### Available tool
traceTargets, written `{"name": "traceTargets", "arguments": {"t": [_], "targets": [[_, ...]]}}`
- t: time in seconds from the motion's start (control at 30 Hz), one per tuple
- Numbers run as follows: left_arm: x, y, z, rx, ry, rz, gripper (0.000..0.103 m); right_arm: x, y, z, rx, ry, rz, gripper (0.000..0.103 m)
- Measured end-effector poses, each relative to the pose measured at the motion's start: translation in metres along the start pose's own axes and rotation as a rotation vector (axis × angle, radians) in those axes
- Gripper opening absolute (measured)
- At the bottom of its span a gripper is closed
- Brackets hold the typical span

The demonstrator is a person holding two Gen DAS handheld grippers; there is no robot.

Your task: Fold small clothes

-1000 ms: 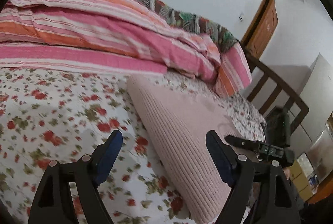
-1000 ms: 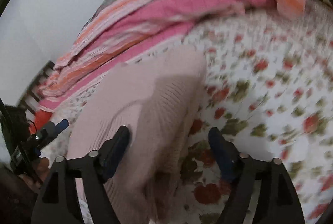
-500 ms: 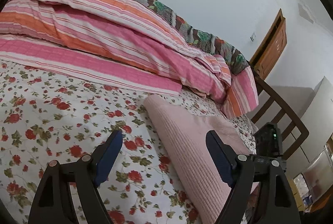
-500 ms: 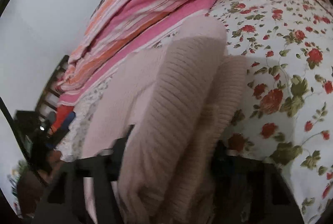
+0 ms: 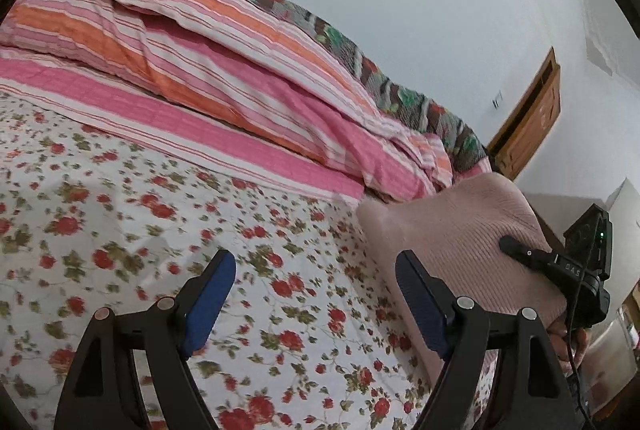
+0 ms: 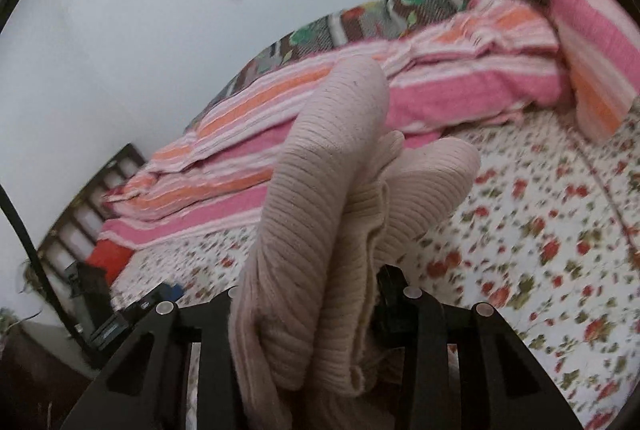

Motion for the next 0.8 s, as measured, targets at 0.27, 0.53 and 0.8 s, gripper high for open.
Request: {"name": "traceTargets", "arguments": {"t": [0.27, 0.53, 0.8], "targets": [[0.029, 0.017, -0.024, -0.050, 0.014, -0.056, 0.080, 0.045, 0.003, 0.042, 0.016, 0.132, 0.082, 0.037], [0.048, 0.013, -0.014, 0.005, 0.130, 0.014, 0.080, 0.000, -0.058, 0.125, 0.171, 0.207, 0.315, 0.040], [0.029, 0.002, 0.011, 0.040, 0.168, 0.094, 0.080, -0.014, -0.063, 0.101, 0.189, -0.145, -0.080, 0.062]]}}
Point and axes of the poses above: each gripper's, at about its wrist camera, not at the fingertips, and z roughly the way its jaws point, x to its left, y to its top, the point moved 7 cm from there along z, roughly the way its jaws point, and after that the axes turned 6 degrees about y, right-handed, at the moved point
